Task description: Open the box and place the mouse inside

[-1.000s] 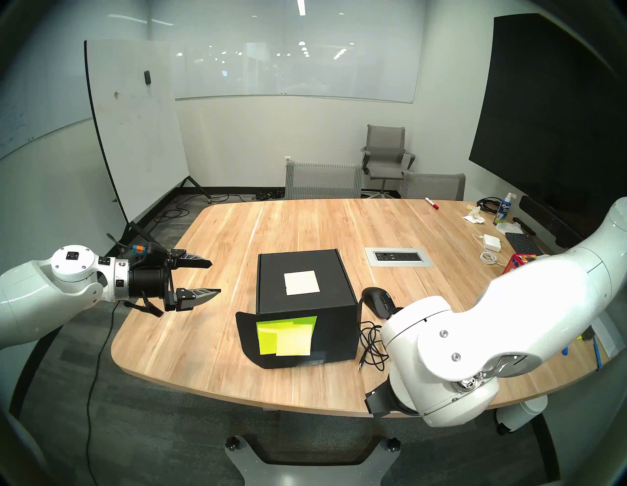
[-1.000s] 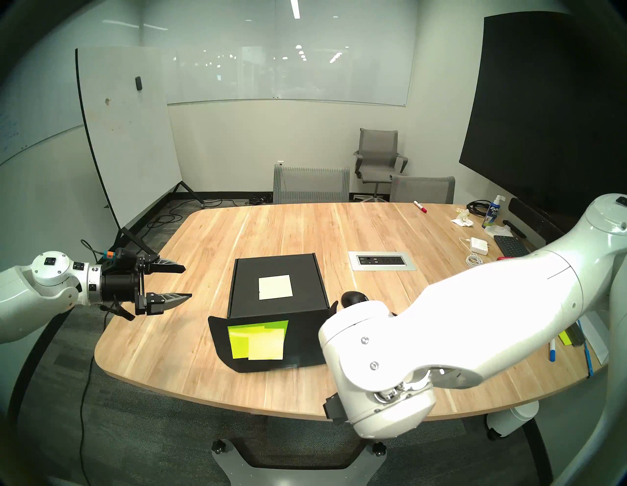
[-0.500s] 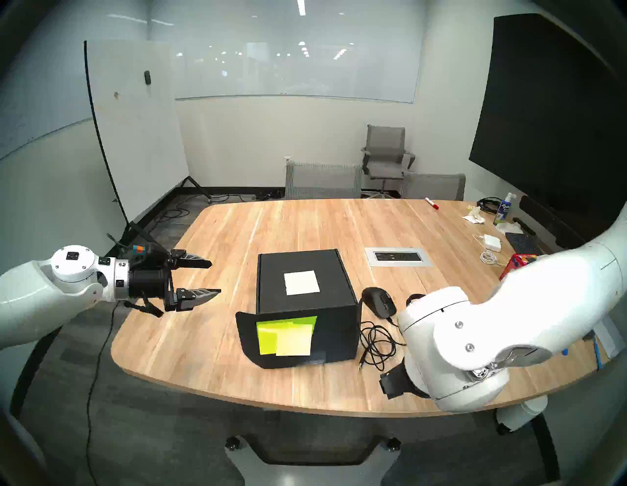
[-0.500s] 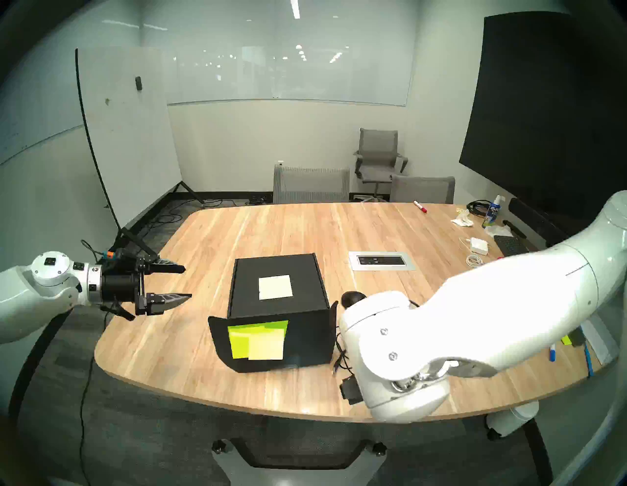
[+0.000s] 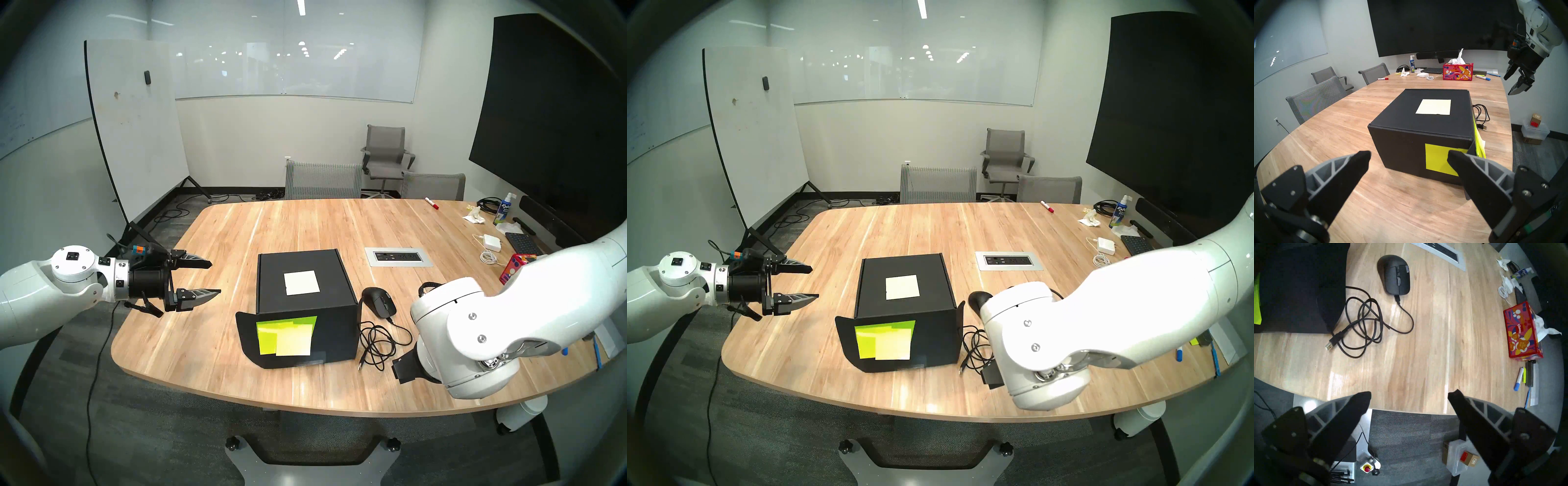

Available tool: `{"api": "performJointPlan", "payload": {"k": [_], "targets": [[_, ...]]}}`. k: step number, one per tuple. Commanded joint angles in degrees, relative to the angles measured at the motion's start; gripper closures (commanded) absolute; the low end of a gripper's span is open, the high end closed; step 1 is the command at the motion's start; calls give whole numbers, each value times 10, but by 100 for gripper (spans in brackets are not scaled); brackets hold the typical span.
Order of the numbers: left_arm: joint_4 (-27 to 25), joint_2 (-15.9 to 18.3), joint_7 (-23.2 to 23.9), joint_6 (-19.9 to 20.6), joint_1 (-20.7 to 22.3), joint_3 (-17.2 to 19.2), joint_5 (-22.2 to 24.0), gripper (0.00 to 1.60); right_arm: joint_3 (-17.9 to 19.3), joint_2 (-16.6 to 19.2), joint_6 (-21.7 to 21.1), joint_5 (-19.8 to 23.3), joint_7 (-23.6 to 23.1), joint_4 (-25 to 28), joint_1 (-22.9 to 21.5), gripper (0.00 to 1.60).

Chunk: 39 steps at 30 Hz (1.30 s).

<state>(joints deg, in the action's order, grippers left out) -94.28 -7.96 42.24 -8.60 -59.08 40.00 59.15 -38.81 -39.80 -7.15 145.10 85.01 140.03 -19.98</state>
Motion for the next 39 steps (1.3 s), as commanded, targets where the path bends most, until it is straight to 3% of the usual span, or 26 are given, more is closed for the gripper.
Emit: {"api": "performJointPlan", "payload": {"k": [1,39], "targets": [[-1,1,-1,-2,7,7,1,0,-5,10,-10,-10,0,0,-29,0],[-1,1,-2,-2,9,3,1,0,-63,42,-58,-74,0,0,-110,0]]}}
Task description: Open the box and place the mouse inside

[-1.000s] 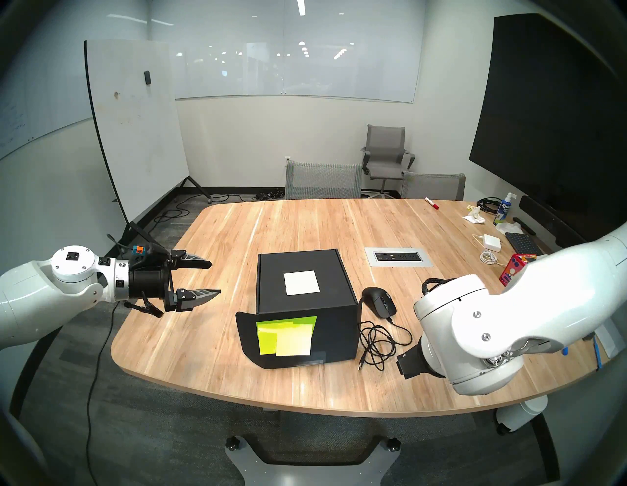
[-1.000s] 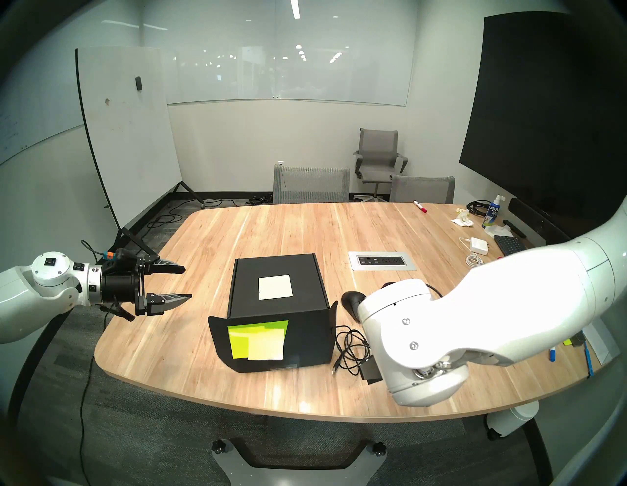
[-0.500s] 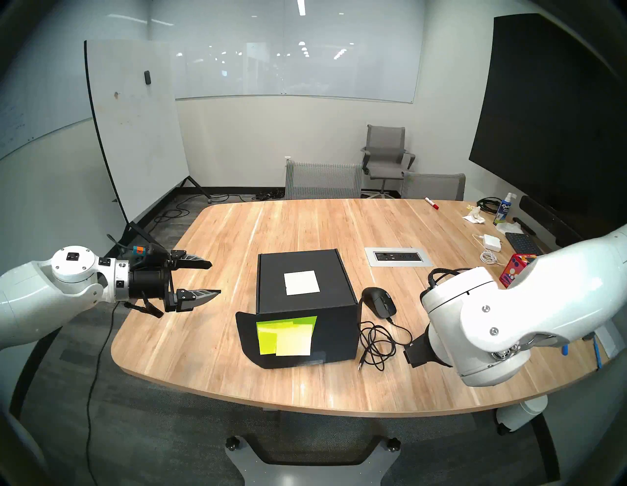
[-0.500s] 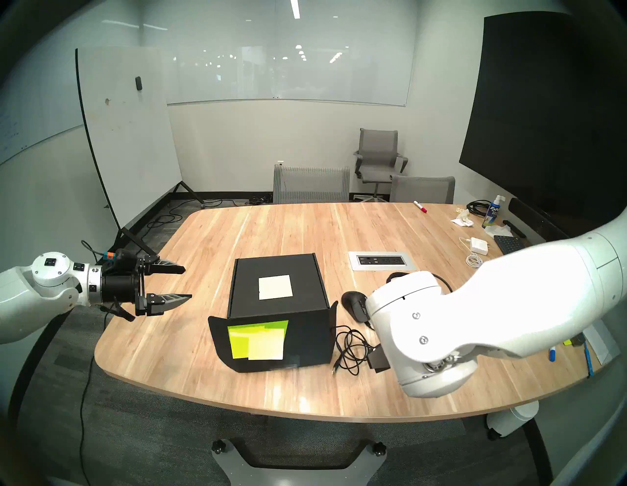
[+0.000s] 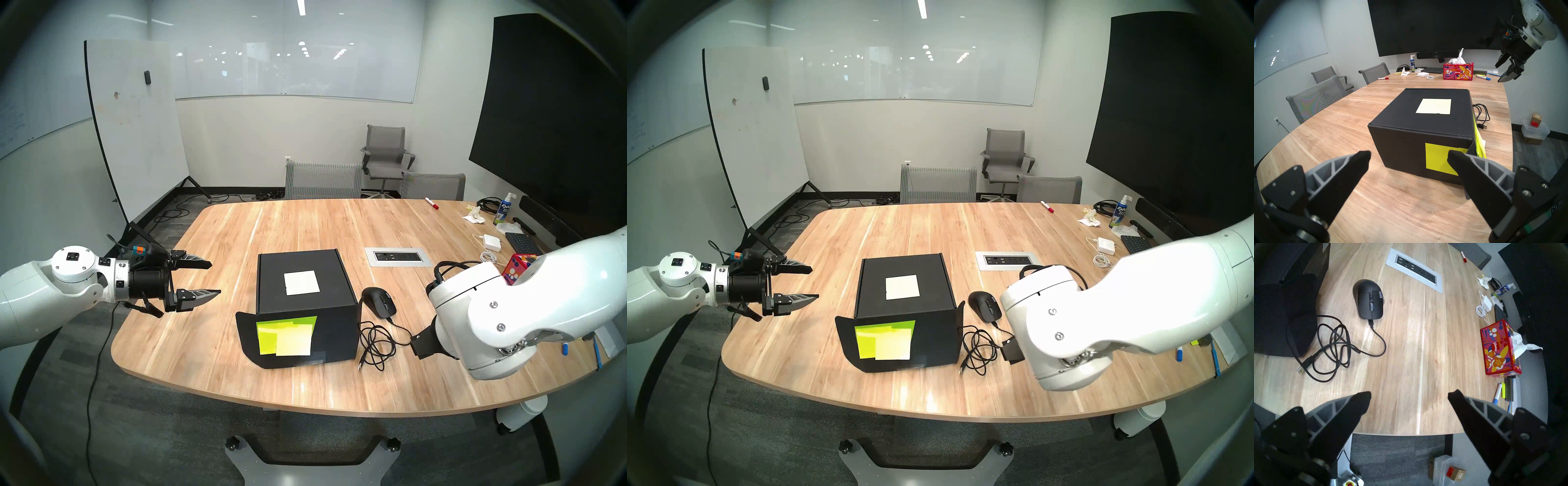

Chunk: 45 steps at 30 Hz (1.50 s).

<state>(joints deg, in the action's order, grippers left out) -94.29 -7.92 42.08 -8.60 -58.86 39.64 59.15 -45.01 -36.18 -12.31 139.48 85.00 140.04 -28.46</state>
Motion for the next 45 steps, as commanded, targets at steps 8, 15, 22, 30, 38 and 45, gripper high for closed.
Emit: {"api": "performJointPlan", "payload": {"k": [8,15,22,30,38,45], "targets": [[-1,1,-1,-2,6,5,1,0,-18,15,-16,-34,0,0,-31,0],[-1,1,-1,-2,6,3,1,0,-33,25,-24,-56,0,0,-41,0],[-1,1,-1,-2,6,1,1,0,-50,31,-32,-72,0,0,-43,0],[-1,1,-2,-2,7,-1,1,0,-74,43,-43,-96,0,0,-52,0],[-1,2,-2,-2,7,-2,1,0,-88,55,-53,-124,0,0,-71,0],[-1,2,-2,-2,8,-3,1,0,-94,64,-61,-150,0,0,-90,0]]}}
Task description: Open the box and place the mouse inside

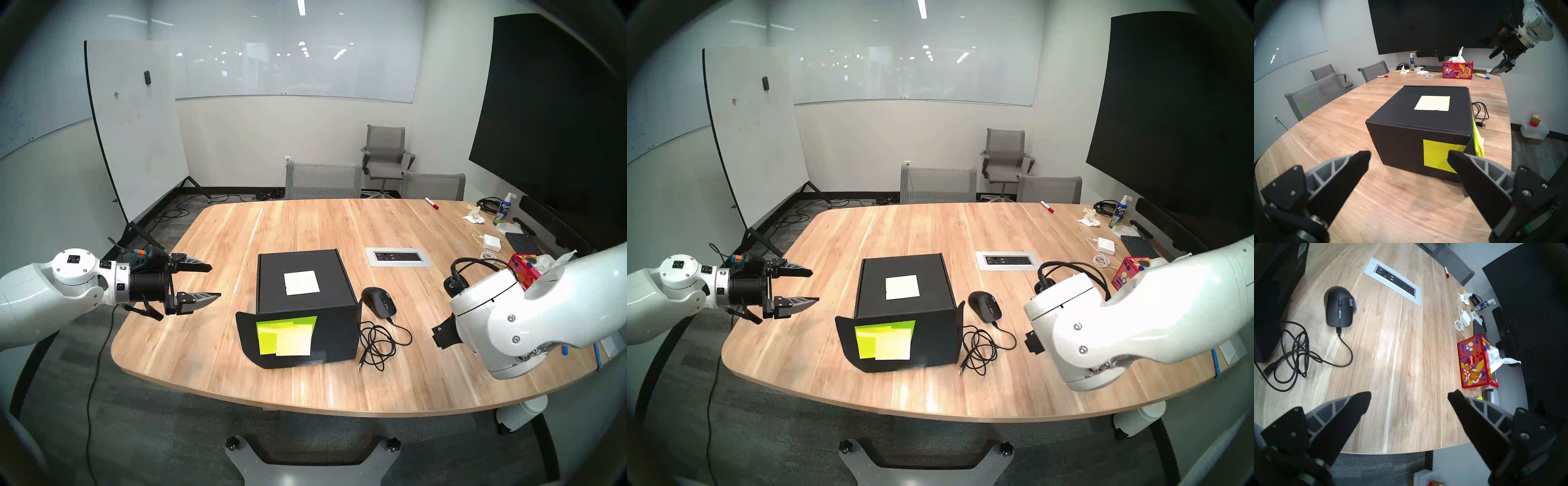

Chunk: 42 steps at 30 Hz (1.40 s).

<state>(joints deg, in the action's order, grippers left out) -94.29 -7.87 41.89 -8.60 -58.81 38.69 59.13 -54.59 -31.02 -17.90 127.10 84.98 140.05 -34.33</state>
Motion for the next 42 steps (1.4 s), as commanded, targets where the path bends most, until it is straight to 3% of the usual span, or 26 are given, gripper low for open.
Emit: {"api": "performJointPlan", "payload": {"k": [1,16,42], "targets": [[-1,1,-1,-2,7,7,1,0,1,15,-6,-32,0,-1,-35,0],[-1,1,-2,-2,9,6,1,0,12,26,-24,-108,0,-1,-76,0],[-1,2,-3,-2,12,5,1,0,9,55,-52,-213,-16,-1,-106,0]]}}
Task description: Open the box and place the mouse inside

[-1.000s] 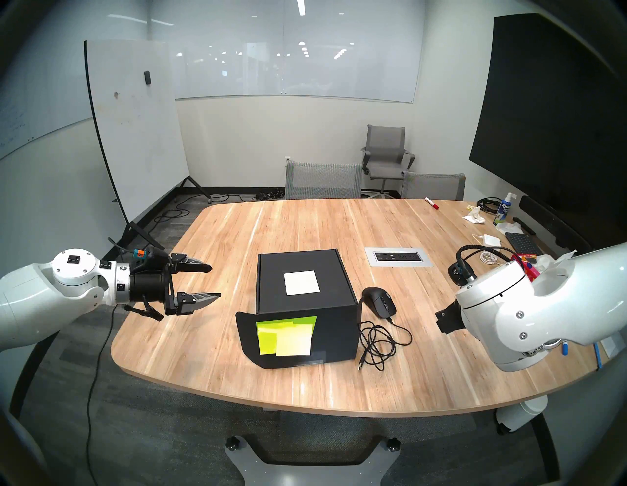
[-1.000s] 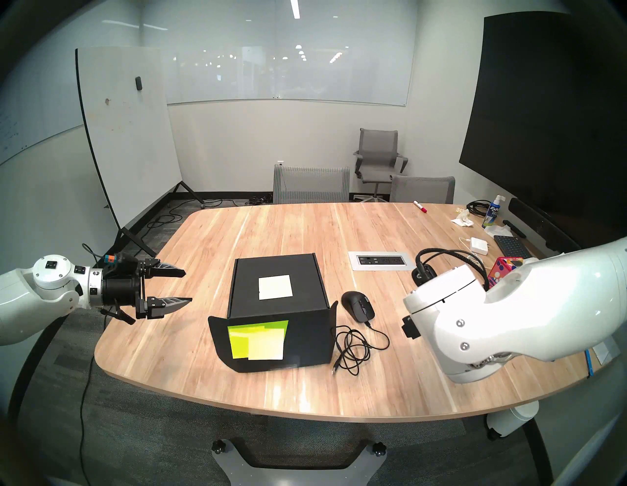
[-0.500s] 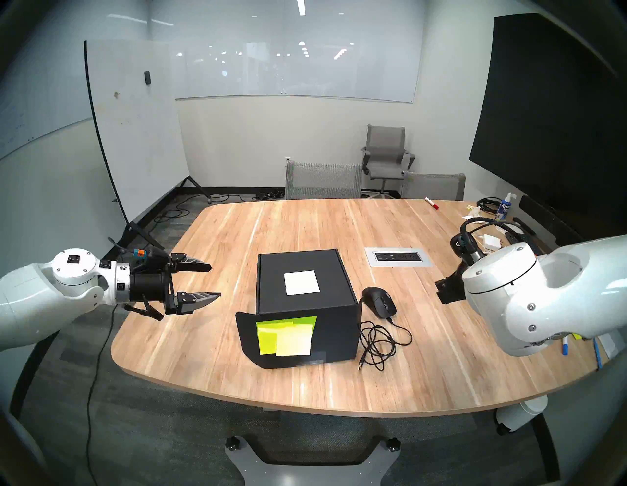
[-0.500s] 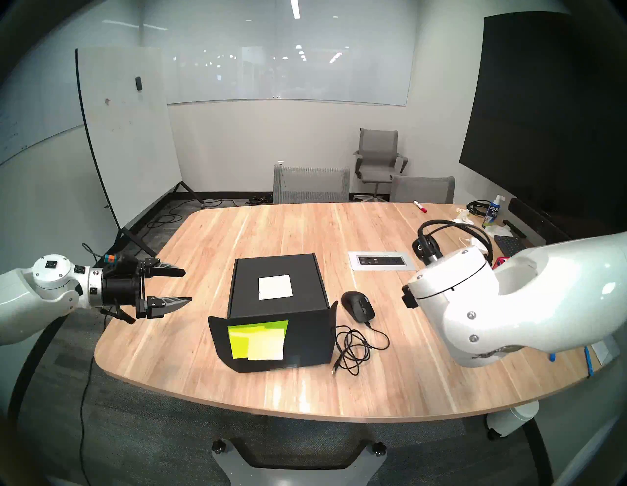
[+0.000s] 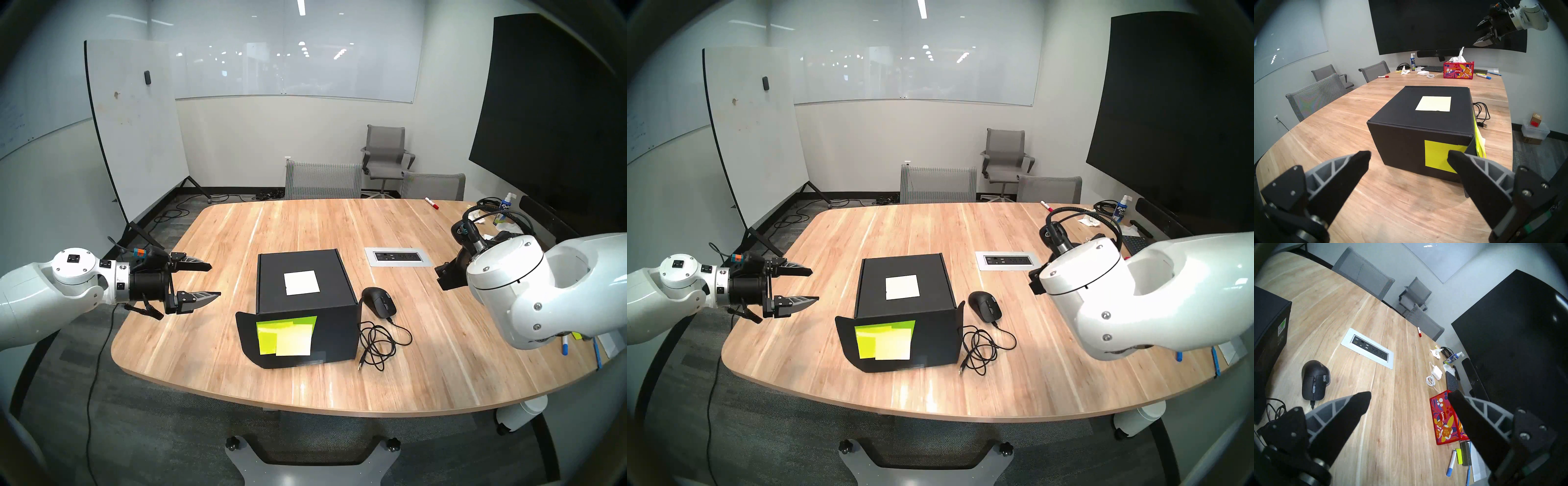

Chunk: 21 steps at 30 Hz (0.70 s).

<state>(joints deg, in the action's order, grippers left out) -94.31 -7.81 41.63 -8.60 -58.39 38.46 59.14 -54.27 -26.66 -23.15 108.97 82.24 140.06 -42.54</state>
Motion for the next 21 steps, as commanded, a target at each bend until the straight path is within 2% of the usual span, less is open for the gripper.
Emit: {"api": "performJointPlan", "payload": {"k": [1,21], "targets": [[-1,1,-1,-2,7,7,1,0,8,14,2,-35,12,-1,-28,0],[-1,1,-1,-2,7,3,1,0,-5,81,31,-103,21,-1,-37,0]]}}
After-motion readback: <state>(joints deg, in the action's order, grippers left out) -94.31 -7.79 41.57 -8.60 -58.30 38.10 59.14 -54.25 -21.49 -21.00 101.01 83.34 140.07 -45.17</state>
